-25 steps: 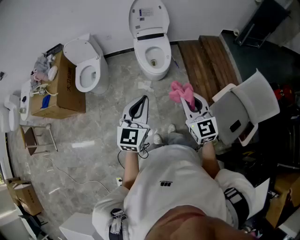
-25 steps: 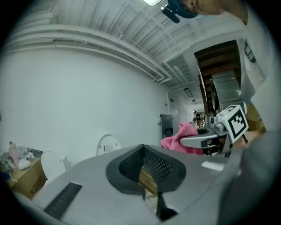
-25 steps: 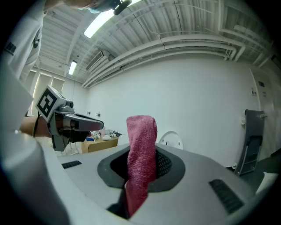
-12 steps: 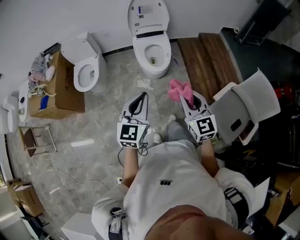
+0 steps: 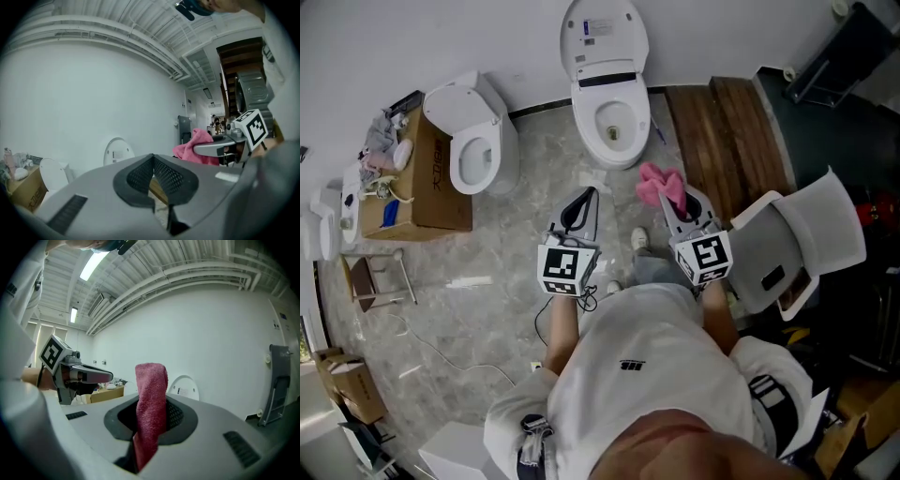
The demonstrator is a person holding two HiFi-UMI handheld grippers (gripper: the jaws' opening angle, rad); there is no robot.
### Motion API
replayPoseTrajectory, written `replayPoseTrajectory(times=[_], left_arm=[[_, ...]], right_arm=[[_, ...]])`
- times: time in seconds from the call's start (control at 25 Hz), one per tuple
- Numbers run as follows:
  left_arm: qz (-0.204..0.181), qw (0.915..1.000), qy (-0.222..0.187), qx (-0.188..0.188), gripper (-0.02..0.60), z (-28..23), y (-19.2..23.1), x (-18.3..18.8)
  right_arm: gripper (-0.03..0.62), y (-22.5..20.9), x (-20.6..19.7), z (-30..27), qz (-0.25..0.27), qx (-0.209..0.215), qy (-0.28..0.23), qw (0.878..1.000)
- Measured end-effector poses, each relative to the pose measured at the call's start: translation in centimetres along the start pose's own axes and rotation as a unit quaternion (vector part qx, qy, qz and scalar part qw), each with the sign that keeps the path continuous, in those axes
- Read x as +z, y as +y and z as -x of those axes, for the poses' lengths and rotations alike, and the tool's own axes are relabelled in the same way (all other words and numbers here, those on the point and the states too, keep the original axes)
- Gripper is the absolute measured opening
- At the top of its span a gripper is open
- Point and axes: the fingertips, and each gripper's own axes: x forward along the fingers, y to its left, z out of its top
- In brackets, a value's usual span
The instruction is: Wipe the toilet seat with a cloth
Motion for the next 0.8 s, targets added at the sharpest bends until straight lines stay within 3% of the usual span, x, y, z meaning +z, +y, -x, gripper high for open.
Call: replayPoseTrajectory(times=[0.32, 0.8], left_arm=[[0.000, 0.9990, 0.009, 0.044, 0.011, -9.5, 2.7, 1.4], [-0.003, 0.9964, 0.023, 0.082, 0.011, -15.9, 5.7, 2.5]], right_arm=[[0.051, -7.6, 0.3, -7.7, 0.002, 0.056, -0.001, 0.998], [0.051, -14.1, 0.4, -13.4, -0.020, 0.084, 0.000, 0.996]])
